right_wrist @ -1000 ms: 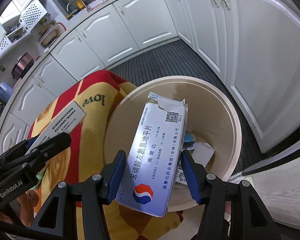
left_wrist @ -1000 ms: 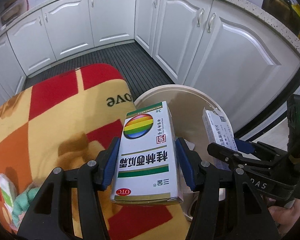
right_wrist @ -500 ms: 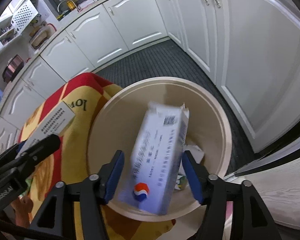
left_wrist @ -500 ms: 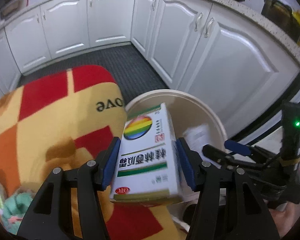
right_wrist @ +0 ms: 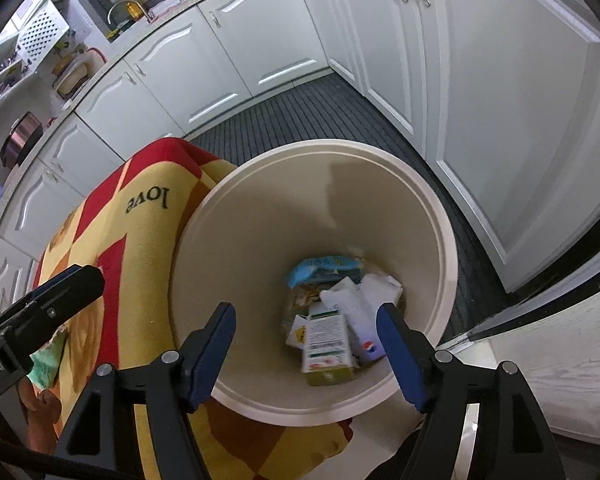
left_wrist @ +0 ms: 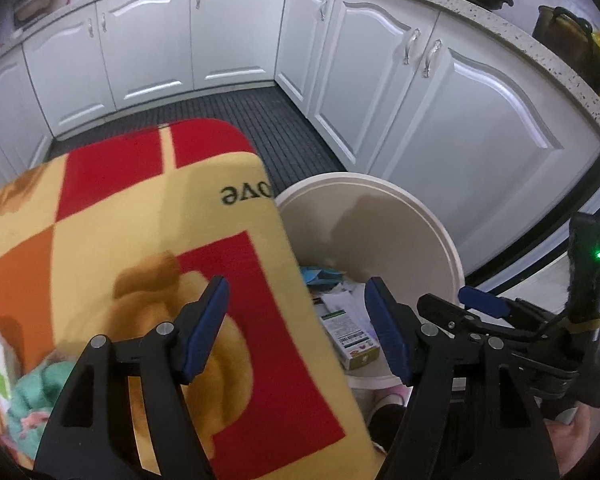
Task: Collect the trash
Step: 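Open both tools to drop the medicine boxes into the bin, then move both tools back over the table toward the towel and packet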
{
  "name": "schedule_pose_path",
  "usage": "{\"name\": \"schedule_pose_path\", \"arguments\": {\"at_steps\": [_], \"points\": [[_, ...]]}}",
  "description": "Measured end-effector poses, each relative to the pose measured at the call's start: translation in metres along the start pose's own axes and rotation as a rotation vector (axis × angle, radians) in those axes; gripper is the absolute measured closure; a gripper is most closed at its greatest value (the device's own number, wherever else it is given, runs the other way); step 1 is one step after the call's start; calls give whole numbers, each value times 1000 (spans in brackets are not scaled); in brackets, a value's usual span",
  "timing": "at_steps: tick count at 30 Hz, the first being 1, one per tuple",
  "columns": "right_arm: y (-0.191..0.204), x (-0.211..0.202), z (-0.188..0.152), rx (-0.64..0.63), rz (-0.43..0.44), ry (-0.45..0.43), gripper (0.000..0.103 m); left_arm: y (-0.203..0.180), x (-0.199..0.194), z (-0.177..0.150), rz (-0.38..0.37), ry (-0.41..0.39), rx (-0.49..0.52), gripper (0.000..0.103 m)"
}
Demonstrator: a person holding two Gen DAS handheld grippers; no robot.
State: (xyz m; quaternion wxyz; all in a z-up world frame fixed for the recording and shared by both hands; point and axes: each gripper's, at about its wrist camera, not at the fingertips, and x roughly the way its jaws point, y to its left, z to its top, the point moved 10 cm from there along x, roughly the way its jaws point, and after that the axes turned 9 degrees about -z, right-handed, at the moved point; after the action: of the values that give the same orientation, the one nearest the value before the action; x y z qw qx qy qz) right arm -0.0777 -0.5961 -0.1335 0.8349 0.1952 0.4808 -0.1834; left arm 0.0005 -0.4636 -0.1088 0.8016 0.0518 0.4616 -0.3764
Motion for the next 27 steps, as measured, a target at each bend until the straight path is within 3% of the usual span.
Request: {"name": "schedule_pose_path", "arguments": {"at_steps": [14, 22, 27], "points": [[52, -25, -8, -83, 42, -31, 32, 36, -43, -21, 64, -15, 14, 34], [83, -31, -15, -129, 69, -18, 31, 91, -82, -51, 66, 45, 11, 34], [103, -35, -18, -155, 97, -17, 31, 132, -103, -68, 122, 58, 23, 31]]}}
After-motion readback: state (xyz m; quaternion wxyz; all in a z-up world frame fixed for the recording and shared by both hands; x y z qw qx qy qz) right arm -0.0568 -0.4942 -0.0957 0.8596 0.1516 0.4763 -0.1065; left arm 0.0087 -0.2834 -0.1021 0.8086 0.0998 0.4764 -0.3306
